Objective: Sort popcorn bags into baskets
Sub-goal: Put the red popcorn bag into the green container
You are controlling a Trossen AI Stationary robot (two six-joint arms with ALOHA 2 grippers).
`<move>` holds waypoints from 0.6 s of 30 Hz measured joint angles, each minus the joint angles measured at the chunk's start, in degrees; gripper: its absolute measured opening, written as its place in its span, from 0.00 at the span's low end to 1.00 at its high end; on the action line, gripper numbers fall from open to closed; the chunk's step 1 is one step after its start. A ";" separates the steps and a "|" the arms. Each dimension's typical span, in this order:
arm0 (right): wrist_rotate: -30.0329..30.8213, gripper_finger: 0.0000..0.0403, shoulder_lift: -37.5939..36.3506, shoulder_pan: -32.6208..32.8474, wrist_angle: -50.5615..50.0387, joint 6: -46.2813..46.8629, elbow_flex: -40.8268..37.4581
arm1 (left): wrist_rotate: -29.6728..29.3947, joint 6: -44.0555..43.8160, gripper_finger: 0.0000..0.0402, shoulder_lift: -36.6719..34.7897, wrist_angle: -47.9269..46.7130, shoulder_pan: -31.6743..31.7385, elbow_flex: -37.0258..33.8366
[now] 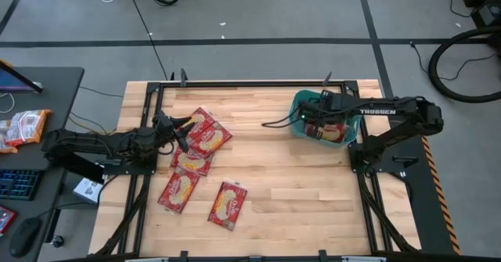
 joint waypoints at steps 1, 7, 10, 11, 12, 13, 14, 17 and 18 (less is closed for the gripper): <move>0.32 0.31 0.00 -0.18 -0.73 0.33 1.11 | 0.00 0.00 0.32 0.02 -0.01 0.02 -0.02; 1.86 0.41 0.00 0.22 -2.40 2.05 9.45 | 0.00 -0.02 0.32 0.00 0.02 0.00 0.00; 2.57 0.41 0.28 2.29 0.61 1.52 12.22 | -0.01 -0.02 0.32 0.00 0.04 0.00 -0.01; 3.17 0.41 0.67 3.21 2.09 1.10 12.77 | -0.01 -0.02 0.32 0.01 0.04 0.02 -0.02; 3.59 0.41 1.26 4.02 3.34 0.49 13.17 | 0.00 -0.02 0.32 0.02 0.09 0.00 -0.02; 4.11 0.41 2.19 4.90 4.66 -0.23 13.56 | -0.02 -0.06 0.32 0.00 0.19 0.02 -0.02; 4.42 0.41 3.24 5.71 6.50 -0.96 13.99 | 0.00 -0.15 0.32 0.00 0.28 0.01 -0.01; 3.50 0.41 7.62 7.36 12.02 -3.15 15.32 | -0.01 -0.20 0.32 0.00 0.30 0.02 -0.01; 2.41 0.41 9.36 7.68 13.89 -4.07 15.97 | 0.00 -0.20 0.32 0.01 0.29 0.02 -0.02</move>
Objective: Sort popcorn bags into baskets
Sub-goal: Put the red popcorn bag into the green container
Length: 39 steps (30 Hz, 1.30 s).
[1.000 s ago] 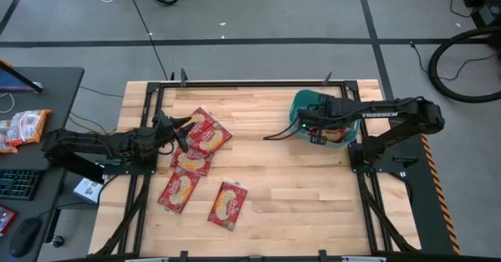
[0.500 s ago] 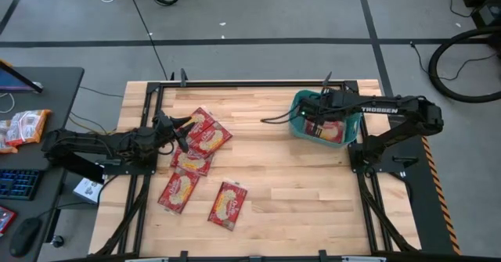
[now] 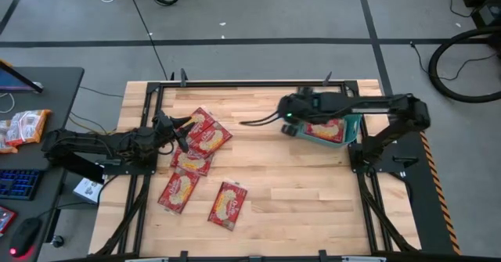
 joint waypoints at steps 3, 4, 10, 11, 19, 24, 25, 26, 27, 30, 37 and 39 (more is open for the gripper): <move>-3.60 0.41 4.89 0.64 5.53 -2.04 2.26 | 0.00 0.00 0.32 -0.01 -0.09 0.00 0.00; -4.59 0.41 6.42 0.85 7.94 -2.75 2.98 | 0.00 0.06 0.32 0.01 -0.25 0.00 0.02; -9.05 0.41 15.57 4.38 24.85 -10.16 4.53 | 1.50 0.81 0.32 -0.01 -1.07 0.00 0.00; -9.20 0.41 17.13 4.95 27.71 -11.21 4.53 | 2.11 1.11 0.32 -0.01 -1.27 0.00 0.02; -10.17 0.41 29.51 8.54 46.67 -16.59 5.21 | 1.70 -3.92 0.32 -0.03 -14.57 -0.01 4.81; -13.32 0.41 38.39 8.88 44.76 -17.60 14.52 | 0.11 -4.76 0.32 -0.03 -14.92 0.00 5.00; -13.78 0.41 40.20 8.89 43.06 -18.62 17.07 | 0.09 -4.76 0.32 -0.03 -14.84 0.00 5.00; -13.68 0.41 42.10 9.04 41.44 -19.75 19.67 | 0.11 -4.76 0.32 -0.03 -14.94 0.00 5.00; -13.20 0.41 43.78 9.10 40.12 -20.94 22.29 | 0.11 -4.79 0.32 -0.03 -14.93 0.00 5.00; -12.44 0.41 48.02 9.63 36.92 -23.84 28.67 | 0.15 -4.81 0.32 -0.03 -14.92 0.00 5.00; -10.07 0.41 53.74 10.35 36.05 -29.07 34.28 | 0.15 -4.42 0.32 -0.03 -15.61 0.00 5.00; -8.29 0.41 54.32 10.59 36.78 -30.69 34.35 | 0.16 -4.37 0.32 -0.01 -15.73 0.00 5.00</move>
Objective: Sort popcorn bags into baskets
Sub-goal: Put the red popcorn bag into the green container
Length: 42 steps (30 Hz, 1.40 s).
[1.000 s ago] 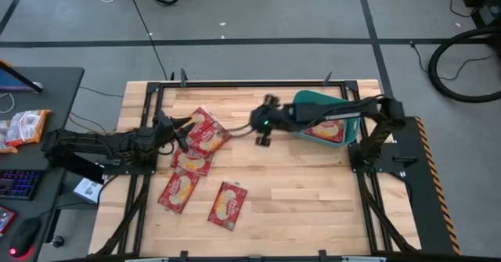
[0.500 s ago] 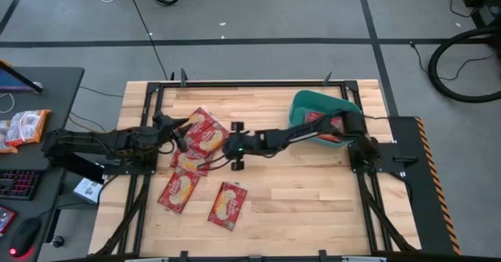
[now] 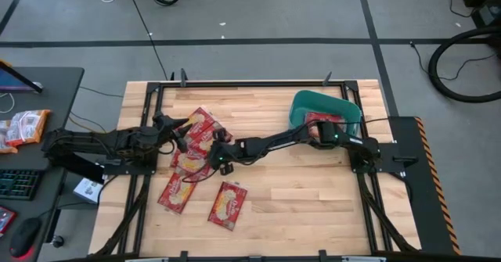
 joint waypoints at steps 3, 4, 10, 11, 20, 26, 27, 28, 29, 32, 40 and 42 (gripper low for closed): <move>0.45 0.41 1.25 0.02 0.78 -1.80 0.00 | 0.01 -0.04 0.32 0.00 -0.05 0.00 0.00; 0.45 0.41 1.79 0.02 1.35 -2.07 0.00 | -0.01 -0.07 0.32 0.00 -0.02 0.00 0.00; 2.71 0.41 1.98 -0.15 5.02 -4.04 -0.72 | 0.01 -0.08 0.32 0.01 -0.01 0.00 0.00; 2.89 0.40 1.98 -0.29 5.60 -4.22 -0.72 | -0.01 -0.09 0.32 0.00 0.10 0.00 0.00; 0.74 0.11 1.98 -1.47 5.10 -4.01 -0.72 | 0.01 -0.09 0.32 0.02 0.02 0.00 0.00; 3.45 0.04 1.95 -1.09 4.97 -4.71 -0.72 | 0.01 -0.09 0.32 0.02 -0.04 -0.01 0.00; 5.01 0.03 1.74 -0.79 4.38 -5.14 -0.72 | 0.01 -0.09 0.32 0.02 -0.07 0.00 0.00; 6.48 0.03 1.57 -0.45 3.78 -5.54 -0.72 | 0.01 -0.09 0.32 0.02 -0.07 0.00 0.00; 7.83 0.02 1.35 -0.10 3.30 -5.96 -0.62 | 0.01 -0.09 0.32 0.00 -0.07 0.00 0.00; 10.38 0.02 0.36 0.87 0.41 -6.51 0.28 | 0.01 -0.05 0.32 0.00 -0.09 0.00 0.00; 16.31 0.01 -0.78 2.97 -7.96 -6.46 3.43 | 0.06 -0.02 0.32 0.00 -0.33 0.00 0.00; 17.36 0.01 -1.39 3.35 -10.18 -6.32 3.93 | 0.02 0.02 0.32 0.00 -0.33 -0.02 0.00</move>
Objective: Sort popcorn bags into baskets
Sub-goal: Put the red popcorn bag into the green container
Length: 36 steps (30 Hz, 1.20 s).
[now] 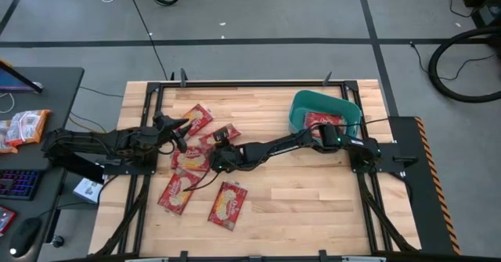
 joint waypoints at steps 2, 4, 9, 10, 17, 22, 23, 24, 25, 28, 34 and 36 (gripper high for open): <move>1.06 0.01 -0.49 0.34 -1.05 0.11 0.34 | 0.03 -0.04 0.32 0.01 -0.03 0.01 0.00; 2.09 0.01 -1.19 0.77 -2.56 0.80 0.34 | -0.01 -0.08 0.32 0.00 0.01 0.00 0.00; 5.02 0.00 -3.84 1.41 -8.39 4.48 0.37 | 0.03 -0.07 0.32 0.00 -0.03 0.00 0.00; 5.60 0.00 -4.38 1.43 -10.14 5.67 0.37 | 0.02 -0.04 0.32 0.02 0.04 0.00 0.00; 10.65 0.00 -8.14 1.57 -20.95 13.75 0.37 | 0.02 -0.11 0.32 0.02 0.29 0.00 0.00; 14.53 0.00 -10.72 1.80 -29.75 20.22 0.37 | -0.01 -0.13 0.32 0.00 0.31 0.00 0.00; 15.36 0.00 -11.20 1.81 -32.06 21.94 0.37 | 0.02 -0.13 0.32 0.00 0.31 0.00 0.00; 16.27 0.00 -11.59 1.81 -34.29 23.79 0.37 | 0.02 -0.13 0.32 0.02 0.31 0.00 0.00; 17.16 0.00 -11.87 1.81 -36.49 25.55 0.37 | -0.01 -0.14 0.32 0.00 0.31 0.00 0.00; 20.22 0.00 -12.66 1.86 -43.31 30.39 0.37 | 0.01 -0.39 0.32 0.00 0.33 0.00 0.00; 23.40 0.00 -13.88 1.92 -57.34 42.27 0.42 | 0.02 -0.53 0.32 0.00 0.34 0.00 0.00; 23.60 0.00 -13.88 1.92 -63.68 47.51 0.42 | 0.01 -0.54 0.32 0.00 0.33 0.00 0.00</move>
